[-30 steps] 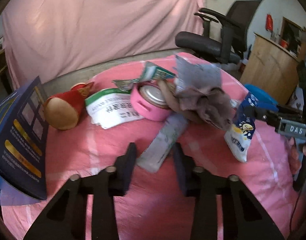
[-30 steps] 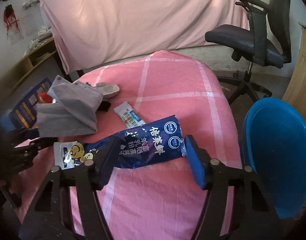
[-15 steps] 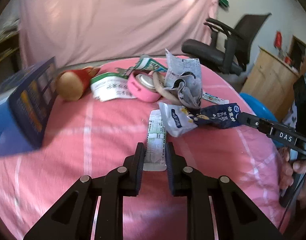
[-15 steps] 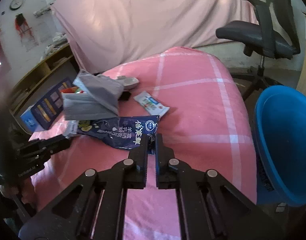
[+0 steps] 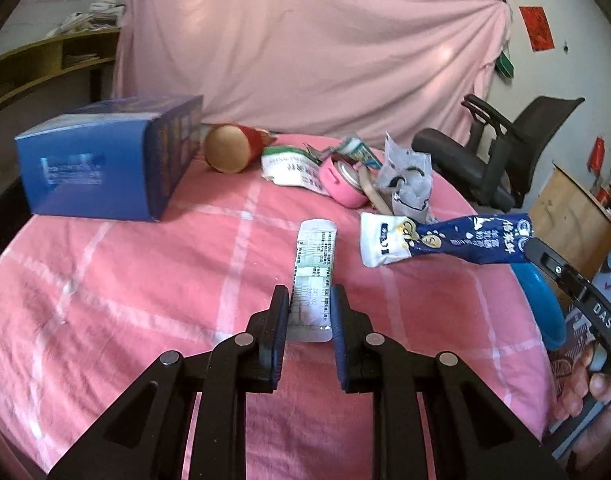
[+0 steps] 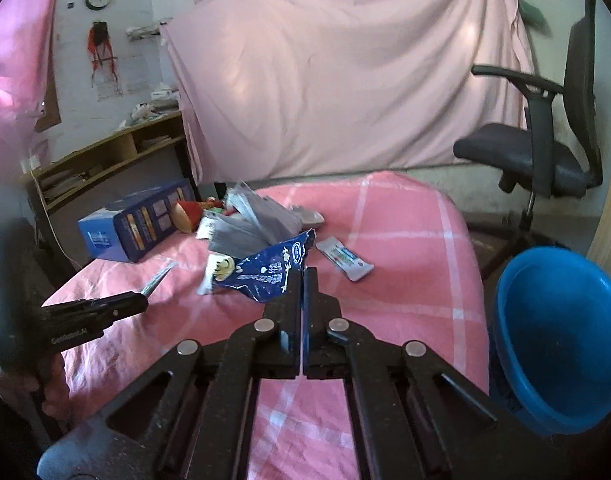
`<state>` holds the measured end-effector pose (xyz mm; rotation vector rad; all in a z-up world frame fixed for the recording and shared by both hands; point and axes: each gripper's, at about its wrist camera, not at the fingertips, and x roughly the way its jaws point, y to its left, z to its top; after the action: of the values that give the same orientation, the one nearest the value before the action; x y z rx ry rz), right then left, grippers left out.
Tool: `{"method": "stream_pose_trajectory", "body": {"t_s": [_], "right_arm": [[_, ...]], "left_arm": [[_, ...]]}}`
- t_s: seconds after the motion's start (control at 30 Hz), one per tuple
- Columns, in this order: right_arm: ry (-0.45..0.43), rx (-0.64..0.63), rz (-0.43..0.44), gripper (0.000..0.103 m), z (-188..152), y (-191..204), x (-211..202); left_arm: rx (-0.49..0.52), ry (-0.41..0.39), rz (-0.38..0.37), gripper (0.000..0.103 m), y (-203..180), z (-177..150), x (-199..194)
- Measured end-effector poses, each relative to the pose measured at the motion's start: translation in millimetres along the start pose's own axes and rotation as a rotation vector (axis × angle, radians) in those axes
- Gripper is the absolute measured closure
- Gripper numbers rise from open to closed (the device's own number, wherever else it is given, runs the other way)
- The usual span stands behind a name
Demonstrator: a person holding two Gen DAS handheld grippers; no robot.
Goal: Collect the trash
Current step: 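Carry white packet in left tool while right carries blue wrapper to the blue basin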
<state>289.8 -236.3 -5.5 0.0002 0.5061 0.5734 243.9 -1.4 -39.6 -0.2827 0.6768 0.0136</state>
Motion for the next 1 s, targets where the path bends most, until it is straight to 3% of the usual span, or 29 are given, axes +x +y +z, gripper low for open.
{"method": "stream_pose_trajectory", "body": {"t_s": [0.3,0.47,0.63,0.77,0.87,1.0], "right_arm": [[-0.202,-0.067,-0.003,0.079,11,12,-43],[-0.325,-0.048,-0.056,0.079,16,6,-69],[-0.443,-0.005,-0.181,0.079,19,-11,-97],[-0.521,0.026,-0.349,0.079,18,-31,-122],[-0.543,0.045,-0.47,0.079,17,-49,-138],[-0.515,0.108,-0.569,0.079,13,-78,-150]], "left_arm": [[0.028,-0.129,-0.009,0.086,-23,24,-34],[0.056,-0.201,-0.046,0.086,-47,41,-47],[0.106,-0.25,-0.125,0.086,-88,58,-53],[0.169,-0.269,-0.226,0.086,-139,70,-46],[0.228,-0.262,-0.307,0.086,-178,74,-35],[0.293,-0.216,-0.408,0.086,-227,74,-17]]}}
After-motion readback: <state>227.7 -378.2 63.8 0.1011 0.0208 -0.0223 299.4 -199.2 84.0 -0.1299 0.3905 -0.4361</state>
